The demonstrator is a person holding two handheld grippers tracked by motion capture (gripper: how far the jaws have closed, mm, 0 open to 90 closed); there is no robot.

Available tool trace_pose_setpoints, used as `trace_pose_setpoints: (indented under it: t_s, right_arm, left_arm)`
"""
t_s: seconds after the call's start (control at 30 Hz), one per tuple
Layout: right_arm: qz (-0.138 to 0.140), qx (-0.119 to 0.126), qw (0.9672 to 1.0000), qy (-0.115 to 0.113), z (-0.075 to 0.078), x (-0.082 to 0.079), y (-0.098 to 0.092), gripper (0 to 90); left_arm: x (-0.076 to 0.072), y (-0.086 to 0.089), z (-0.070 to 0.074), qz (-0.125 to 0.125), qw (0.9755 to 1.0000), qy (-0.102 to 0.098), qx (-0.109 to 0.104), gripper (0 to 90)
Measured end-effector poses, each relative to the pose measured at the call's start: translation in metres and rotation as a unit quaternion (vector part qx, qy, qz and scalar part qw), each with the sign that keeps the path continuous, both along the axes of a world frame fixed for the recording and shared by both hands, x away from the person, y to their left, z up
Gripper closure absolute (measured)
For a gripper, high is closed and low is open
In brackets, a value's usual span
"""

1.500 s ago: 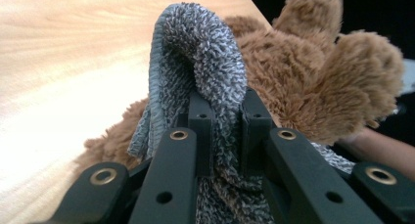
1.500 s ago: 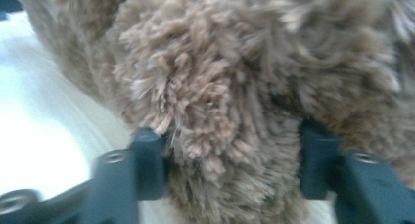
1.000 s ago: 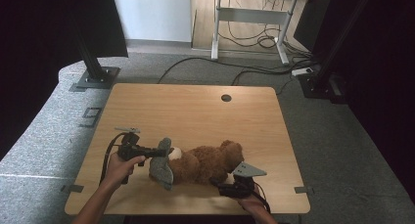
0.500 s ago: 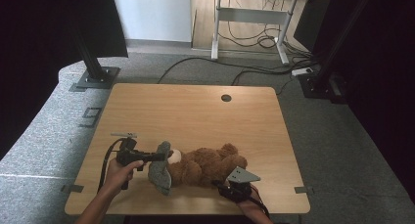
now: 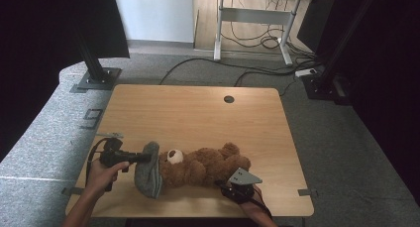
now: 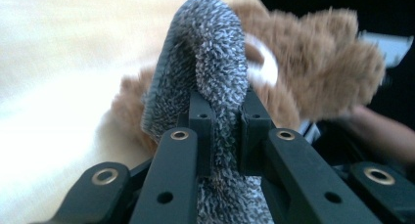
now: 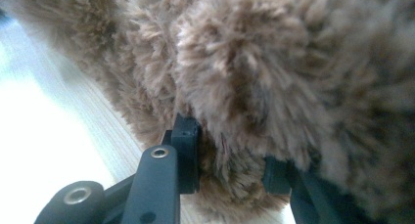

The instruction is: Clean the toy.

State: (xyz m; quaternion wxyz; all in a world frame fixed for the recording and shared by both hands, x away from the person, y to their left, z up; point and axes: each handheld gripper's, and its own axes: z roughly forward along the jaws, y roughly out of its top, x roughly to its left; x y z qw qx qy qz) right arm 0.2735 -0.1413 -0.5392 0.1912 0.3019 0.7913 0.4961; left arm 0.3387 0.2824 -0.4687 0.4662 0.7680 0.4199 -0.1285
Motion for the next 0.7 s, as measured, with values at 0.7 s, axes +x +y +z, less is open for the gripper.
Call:
trace_pose_setpoints:
  t_s: [0.7]
  right_arm:
    - [-0.028, 0.003, 0.9996, -0.007, -0.006, 0.007, 0.005, 56.8]
  left_arm:
    - [0.021, -0.03, -0.036, 0.02, 0.999, 0.036, 0.014, 79.4]
